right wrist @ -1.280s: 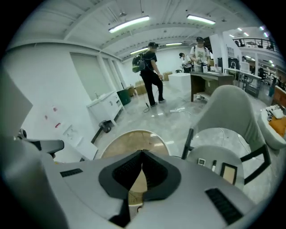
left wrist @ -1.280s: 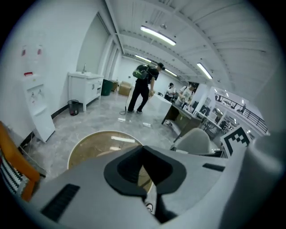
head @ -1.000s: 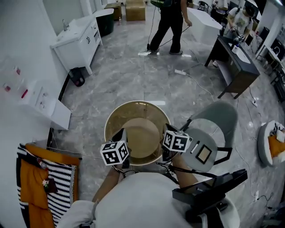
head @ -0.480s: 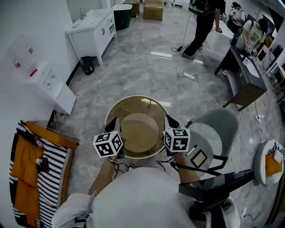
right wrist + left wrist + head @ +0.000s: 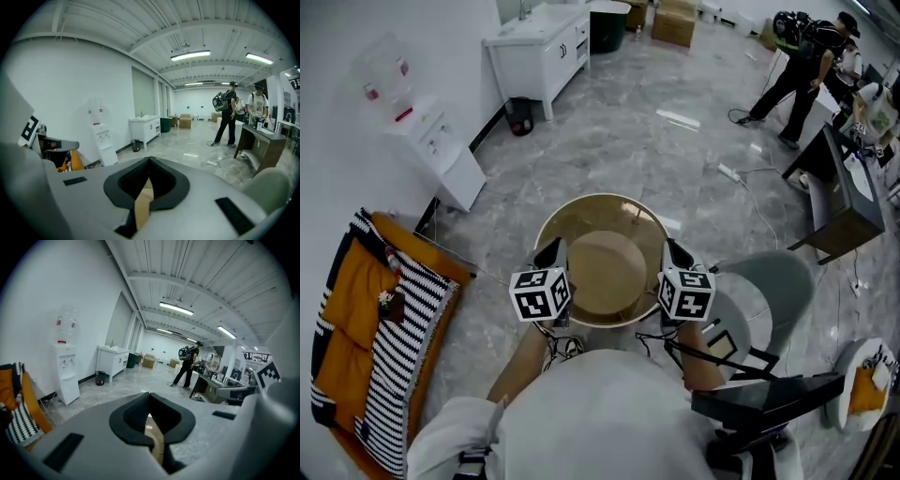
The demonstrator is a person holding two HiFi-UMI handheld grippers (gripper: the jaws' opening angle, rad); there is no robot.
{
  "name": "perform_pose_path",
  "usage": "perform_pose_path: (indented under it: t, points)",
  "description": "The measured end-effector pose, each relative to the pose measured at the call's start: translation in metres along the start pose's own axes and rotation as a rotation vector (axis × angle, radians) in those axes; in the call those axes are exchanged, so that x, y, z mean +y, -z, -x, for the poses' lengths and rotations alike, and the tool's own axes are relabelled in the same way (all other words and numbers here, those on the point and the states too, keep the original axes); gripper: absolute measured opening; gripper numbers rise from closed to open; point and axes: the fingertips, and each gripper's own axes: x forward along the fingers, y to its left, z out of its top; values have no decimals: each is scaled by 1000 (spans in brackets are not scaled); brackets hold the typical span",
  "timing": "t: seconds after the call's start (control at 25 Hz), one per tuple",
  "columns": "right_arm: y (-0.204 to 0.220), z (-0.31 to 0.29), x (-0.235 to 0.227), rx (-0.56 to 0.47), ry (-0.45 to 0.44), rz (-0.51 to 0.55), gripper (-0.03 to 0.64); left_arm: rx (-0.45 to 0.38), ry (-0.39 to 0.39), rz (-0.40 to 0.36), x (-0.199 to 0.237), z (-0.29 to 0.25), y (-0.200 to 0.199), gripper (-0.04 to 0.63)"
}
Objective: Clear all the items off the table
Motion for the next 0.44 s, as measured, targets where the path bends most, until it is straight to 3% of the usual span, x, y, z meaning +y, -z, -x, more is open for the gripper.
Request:
perform_pose_path:
  t: [0.44]
  points:
    - [14,1,7,24,5,-12,23,7,1,13,10,4,6,8]
